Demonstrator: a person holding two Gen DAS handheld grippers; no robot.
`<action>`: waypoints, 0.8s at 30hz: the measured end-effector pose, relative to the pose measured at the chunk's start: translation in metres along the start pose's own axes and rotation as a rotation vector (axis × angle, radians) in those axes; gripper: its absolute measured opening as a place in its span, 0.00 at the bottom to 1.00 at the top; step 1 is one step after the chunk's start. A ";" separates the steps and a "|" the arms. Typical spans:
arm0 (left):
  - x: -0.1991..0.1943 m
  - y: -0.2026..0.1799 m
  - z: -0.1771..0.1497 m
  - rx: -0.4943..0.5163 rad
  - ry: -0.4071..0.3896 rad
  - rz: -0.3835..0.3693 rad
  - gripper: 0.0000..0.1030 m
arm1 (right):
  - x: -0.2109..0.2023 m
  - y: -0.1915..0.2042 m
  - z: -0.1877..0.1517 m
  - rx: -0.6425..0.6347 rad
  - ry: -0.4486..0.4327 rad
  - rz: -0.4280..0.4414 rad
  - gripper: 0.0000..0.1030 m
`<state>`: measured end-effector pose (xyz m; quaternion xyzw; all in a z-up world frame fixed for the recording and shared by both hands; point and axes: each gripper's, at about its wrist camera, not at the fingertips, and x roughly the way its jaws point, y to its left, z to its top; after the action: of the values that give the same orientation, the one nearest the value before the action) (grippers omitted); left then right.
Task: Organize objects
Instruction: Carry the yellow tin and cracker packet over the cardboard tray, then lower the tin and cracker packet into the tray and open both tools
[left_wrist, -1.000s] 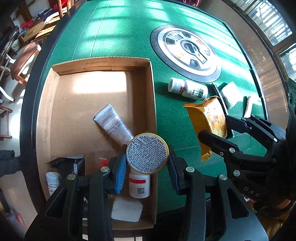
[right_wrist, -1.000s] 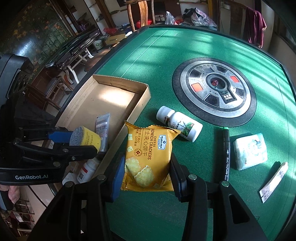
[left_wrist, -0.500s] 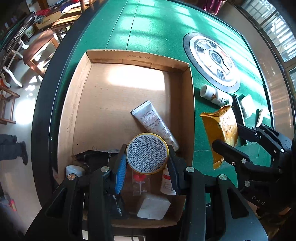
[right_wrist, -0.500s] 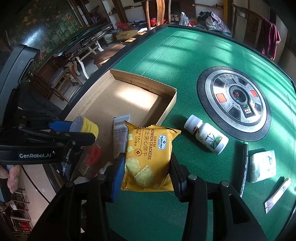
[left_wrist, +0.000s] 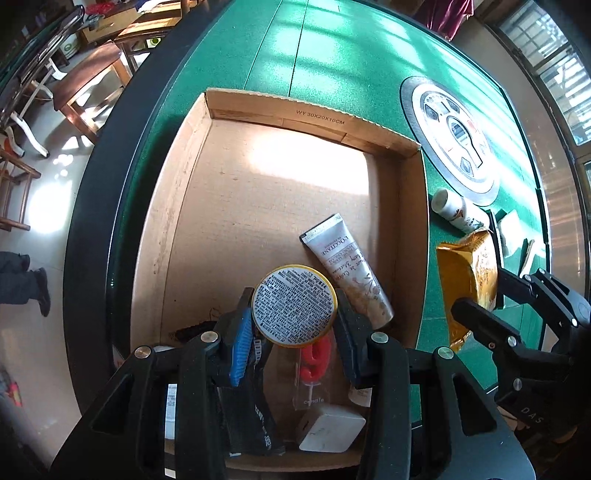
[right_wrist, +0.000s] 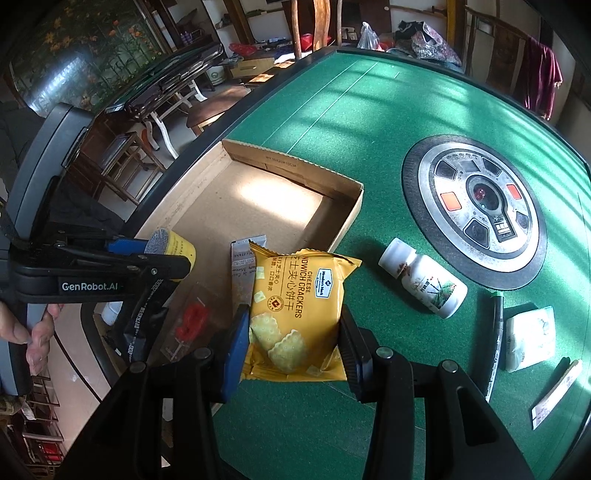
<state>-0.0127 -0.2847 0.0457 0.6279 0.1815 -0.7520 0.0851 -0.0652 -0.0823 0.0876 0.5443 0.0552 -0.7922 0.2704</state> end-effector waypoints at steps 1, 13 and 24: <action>0.002 0.001 0.003 0.000 0.000 0.007 0.39 | 0.001 0.001 0.001 -0.001 0.002 0.000 0.44; 0.027 0.045 0.023 -0.030 0.099 0.068 0.39 | 0.017 0.008 0.020 0.003 0.015 0.005 0.44; 0.032 0.058 0.013 -0.011 0.130 0.093 0.39 | 0.057 0.014 0.056 0.000 0.032 0.010 0.44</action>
<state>-0.0099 -0.3401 0.0067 0.6827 0.1614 -0.7039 0.1114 -0.1197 -0.1364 0.0622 0.5573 0.0569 -0.7820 0.2735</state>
